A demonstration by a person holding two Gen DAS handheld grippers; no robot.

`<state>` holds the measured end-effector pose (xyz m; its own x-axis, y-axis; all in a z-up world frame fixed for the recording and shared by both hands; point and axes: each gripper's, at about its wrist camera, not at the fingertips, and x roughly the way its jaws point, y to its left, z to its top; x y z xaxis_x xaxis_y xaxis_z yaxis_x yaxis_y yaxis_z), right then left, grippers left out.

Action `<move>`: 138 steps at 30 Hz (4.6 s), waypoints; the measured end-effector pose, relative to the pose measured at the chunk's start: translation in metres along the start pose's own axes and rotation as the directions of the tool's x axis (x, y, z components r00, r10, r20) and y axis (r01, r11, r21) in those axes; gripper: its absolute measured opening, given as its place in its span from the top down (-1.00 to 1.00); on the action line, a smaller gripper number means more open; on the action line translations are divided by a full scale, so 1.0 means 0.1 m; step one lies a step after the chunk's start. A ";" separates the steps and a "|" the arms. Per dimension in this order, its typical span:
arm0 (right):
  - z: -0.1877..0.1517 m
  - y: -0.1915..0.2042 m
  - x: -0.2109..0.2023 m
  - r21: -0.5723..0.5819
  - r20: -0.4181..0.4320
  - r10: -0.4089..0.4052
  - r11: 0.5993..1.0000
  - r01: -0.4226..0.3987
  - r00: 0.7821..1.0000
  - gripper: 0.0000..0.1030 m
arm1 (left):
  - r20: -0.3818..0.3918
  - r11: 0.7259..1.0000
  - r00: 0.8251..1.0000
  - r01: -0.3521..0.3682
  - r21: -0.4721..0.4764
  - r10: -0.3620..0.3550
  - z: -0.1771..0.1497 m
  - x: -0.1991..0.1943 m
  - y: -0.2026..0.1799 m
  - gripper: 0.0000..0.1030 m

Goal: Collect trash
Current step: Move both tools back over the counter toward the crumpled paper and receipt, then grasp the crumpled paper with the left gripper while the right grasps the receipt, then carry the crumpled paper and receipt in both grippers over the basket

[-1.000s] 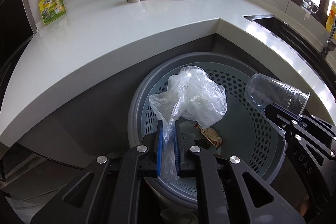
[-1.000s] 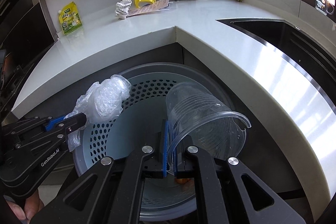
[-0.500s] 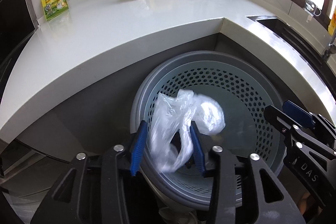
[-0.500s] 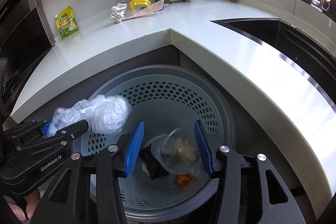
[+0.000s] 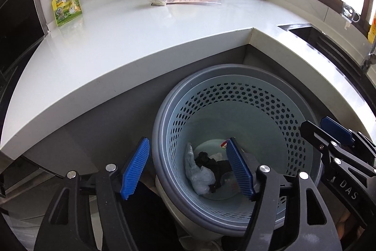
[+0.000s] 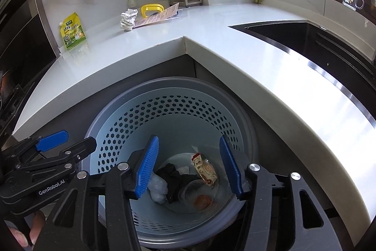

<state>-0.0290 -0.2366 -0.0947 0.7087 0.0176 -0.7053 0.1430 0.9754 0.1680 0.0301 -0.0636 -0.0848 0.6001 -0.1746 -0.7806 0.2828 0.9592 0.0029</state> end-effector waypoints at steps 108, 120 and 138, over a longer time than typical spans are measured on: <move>1.61 0.35 0.46 -0.036 0.167 0.156 0.988 -0.153 0.973 0.99 | 0.237 0.997 0.969 -0.068 -0.024 0.071 1.70 0.03 0.50 0.40; 1.08 0.35 -0.10 -0.026 0.185 0.149 0.989 -0.146 0.971 0.99 | 0.229 1.000 0.973 -0.011 0.008 0.009 1.10 -0.35 0.16 0.40; 0.28 0.28 -0.86 -0.034 0.171 0.143 0.990 -0.140 0.975 0.99 | 0.210 0.999 0.977 0.012 0.038 -0.020 0.39 -0.63 -0.19 0.40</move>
<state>-0.0663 -0.2170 -0.0099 0.8297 0.1193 -0.5453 0.0190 0.9703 0.2412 0.0162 -0.0793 -0.0108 0.7382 -0.2364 -0.6319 0.3180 0.9479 0.0168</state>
